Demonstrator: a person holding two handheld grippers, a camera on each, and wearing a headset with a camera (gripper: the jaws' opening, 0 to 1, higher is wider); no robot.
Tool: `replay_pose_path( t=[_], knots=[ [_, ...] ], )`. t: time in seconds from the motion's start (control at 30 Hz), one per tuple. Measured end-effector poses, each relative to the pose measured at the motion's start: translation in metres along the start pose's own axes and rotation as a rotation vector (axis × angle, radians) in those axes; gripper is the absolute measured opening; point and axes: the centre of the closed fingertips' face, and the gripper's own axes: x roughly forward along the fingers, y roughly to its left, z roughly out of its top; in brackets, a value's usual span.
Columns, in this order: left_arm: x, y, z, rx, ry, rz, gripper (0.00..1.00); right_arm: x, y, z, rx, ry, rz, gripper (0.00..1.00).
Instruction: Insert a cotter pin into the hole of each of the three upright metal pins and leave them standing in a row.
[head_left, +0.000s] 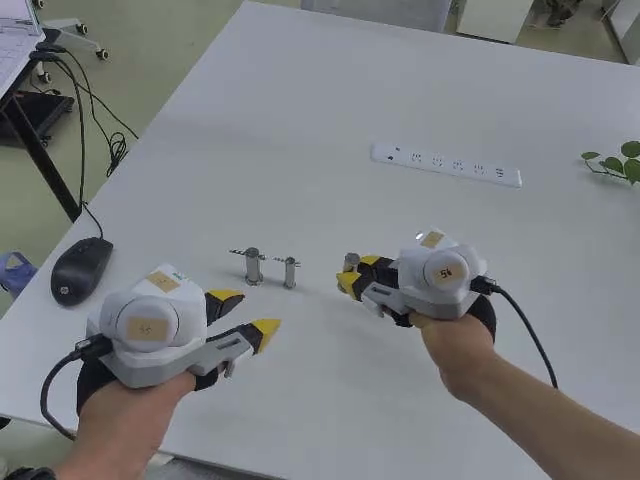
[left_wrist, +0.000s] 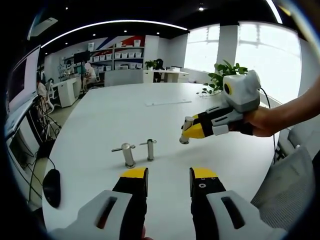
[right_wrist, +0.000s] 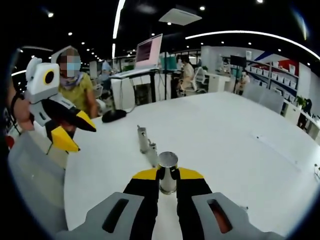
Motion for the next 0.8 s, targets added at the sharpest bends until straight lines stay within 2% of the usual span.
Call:
replay_pose_path(
  t=[0.47,0.8],
  knots=[
    [-0.009,0.005,-0.005,-0.009,0.006,0.012,0.32,0.01,0.041,-0.012,0.005,0.01,0.066,0.13],
    [-0.013,0.007,-0.009,-0.014,0.016,0.019,0.32,0.016,0.056,-0.019,0.01,0.016,0.095,0.13]
  ],
)
